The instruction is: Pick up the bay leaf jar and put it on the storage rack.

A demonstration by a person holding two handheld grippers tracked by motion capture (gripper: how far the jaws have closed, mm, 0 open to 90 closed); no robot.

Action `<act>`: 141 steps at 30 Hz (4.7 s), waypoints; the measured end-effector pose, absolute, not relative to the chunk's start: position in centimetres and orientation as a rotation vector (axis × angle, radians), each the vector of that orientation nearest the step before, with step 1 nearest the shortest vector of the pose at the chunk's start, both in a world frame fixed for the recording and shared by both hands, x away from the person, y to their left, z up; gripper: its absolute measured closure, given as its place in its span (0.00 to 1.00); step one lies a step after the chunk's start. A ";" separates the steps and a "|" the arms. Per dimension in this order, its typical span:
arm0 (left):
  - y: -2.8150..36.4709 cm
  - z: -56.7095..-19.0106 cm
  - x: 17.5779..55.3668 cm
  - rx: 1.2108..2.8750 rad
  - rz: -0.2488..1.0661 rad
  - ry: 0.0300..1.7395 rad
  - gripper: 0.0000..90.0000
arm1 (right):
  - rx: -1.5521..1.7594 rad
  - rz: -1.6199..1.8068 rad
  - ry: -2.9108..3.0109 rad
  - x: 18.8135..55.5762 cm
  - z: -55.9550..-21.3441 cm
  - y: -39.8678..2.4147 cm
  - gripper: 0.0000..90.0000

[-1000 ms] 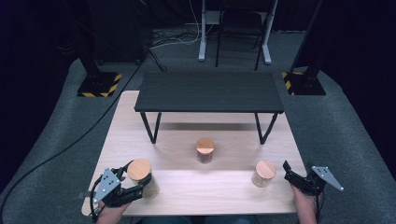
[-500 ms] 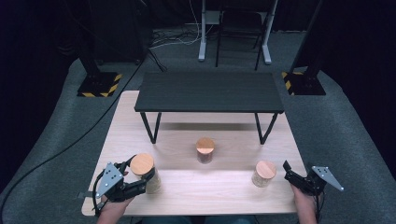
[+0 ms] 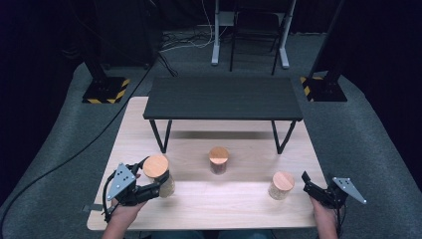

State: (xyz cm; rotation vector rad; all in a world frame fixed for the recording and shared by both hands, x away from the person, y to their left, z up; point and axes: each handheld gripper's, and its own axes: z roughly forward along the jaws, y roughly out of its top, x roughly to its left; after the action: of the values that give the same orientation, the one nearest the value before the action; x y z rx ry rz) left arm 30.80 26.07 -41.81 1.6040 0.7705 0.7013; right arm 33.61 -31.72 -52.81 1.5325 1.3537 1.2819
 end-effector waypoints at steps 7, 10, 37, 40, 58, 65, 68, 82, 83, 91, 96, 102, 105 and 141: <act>25.6 -41.0 31.4 1.597 0.707 0.783 0.27 | 1.532 1.283 1.352 33.6 -52.8 -31.7 0.00; 25.4 -40.5 31.7 1.594 0.715 0.786 0.27 | 1.530 1.284 1.352 33.6 -52.8 -31.7 0.00; 23.0 -37.3 33.3 1.607 0.725 0.755 0.27 | 1.529 1.290 1.352 33.6 -52.8 -31.8 0.00; 22.8 -36.9 33.5 1.604 0.725 0.751 0.27 | 1.528 1.291 1.352 33.6 -52.8 -31.8 0.00; 21.8 -33.5 34.8 1.595 0.746 0.729 0.27 | 1.530 1.297 1.350 33.5 -52.8 -31.8 0.00; 21.5 -32.5 35.4 1.600 0.753 0.730 0.27 | 1.531 1.300 1.347 33.5 -52.8 -31.9 0.00; 21.4 -32.0 35.8 1.596 0.745 0.734 0.27 | 1.531 1.299 1.348 33.5 -52.8 -31.8 0.00; 21.6 -30.8 37.8 1.575 0.747 0.756 0.27 | 1.530 1.303 1.353 33.6 -52.8 -31.9 0.00; 21.6 -30.7 37.7 1.577 0.755 0.754 0.27 | 1.530 1.302 1.354 33.6 -52.8 -31.9 0.00; 21.1 -29.4 37.9 1.584 0.776 0.736 0.27 | 1.530 1.302 1.355 33.6 -52.8 -31.9 0.00; 21.0 -28.4 38.1 1.579 0.787 0.734 0.27 | 1.531 1.304 1.354 33.6 -52.8 -31.9 0.00; 21.0 -27.4 38.2 1.558 0.790 0.734 0.27 | 1.531 1.302 1.354 33.6 -52.8 -31.9 0.00; 20.9 -26.8 38.3 1.554 0.798 0.732 0.27 | 1.532 1.303 1.354 33.6 -52.8 -31.9 0.00; 17.7 -23.7 43.1 1.506 0.902 0.806 0.27 | 1.534 1.344 1.339 33.5 -52.9 -32.2 0.00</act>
State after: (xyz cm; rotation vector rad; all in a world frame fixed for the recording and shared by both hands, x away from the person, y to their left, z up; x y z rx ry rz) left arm 43.10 17.74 -23.71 1.5057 0.8057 0.9023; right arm 33.51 -32.18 -52.89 1.5344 1.3393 1.3438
